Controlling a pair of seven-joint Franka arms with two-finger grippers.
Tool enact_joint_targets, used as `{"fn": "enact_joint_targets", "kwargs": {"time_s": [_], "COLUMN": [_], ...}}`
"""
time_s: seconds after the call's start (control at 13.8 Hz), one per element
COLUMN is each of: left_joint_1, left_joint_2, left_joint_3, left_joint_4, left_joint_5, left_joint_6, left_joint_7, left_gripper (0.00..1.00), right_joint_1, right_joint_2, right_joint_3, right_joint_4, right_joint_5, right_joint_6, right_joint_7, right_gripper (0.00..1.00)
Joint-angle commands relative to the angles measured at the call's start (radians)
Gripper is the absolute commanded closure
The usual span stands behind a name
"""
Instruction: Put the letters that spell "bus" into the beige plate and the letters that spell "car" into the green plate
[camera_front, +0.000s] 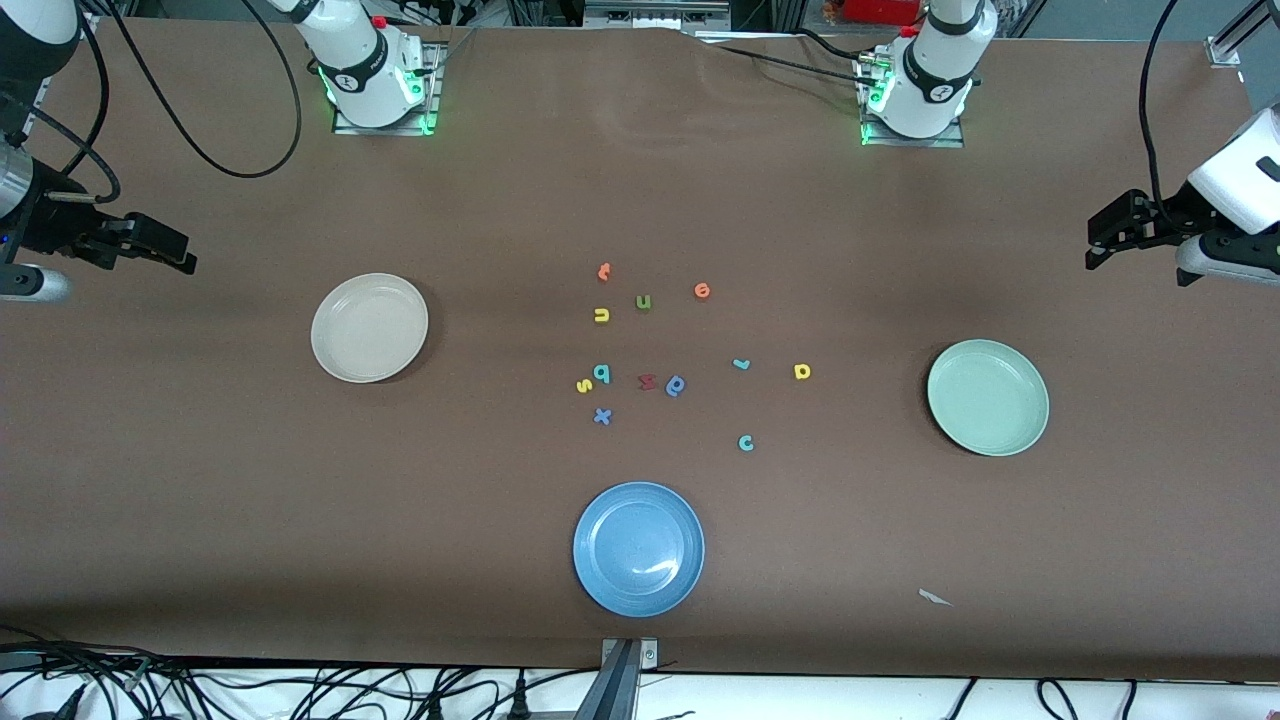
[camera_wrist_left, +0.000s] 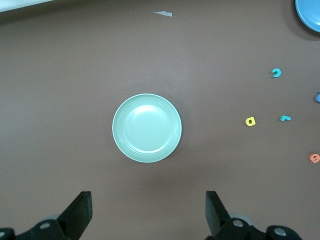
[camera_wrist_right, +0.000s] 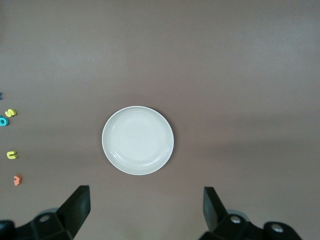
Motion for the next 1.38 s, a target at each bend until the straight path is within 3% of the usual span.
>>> {"fn": "enact_joint_targets", "kwargs": {"time_s": [0.0, 1.31], "left_joint_1": [0.005, 0.005], "left_joint_2": [-0.007, -0.009], "left_joint_3": [0.000, 0.000], "left_joint_4": [0.008, 0.005], "left_joint_5": [-0.012, -0.012], "left_joint_6": [-0.014, -0.014], "left_joint_7": [0.024, 0.024], "left_gripper": [0.00, 0.00], "right_joint_1": [-0.001, -0.001], "right_joint_2": [0.024, 0.036], "right_joint_3": [0.006, 0.006], "right_joint_4": [0.027, 0.021], "right_joint_5": [-0.008, -0.022], "right_joint_6": [-0.013, -0.038], "right_joint_7": [0.001, -0.006], "right_gripper": [0.00, 0.00]}}
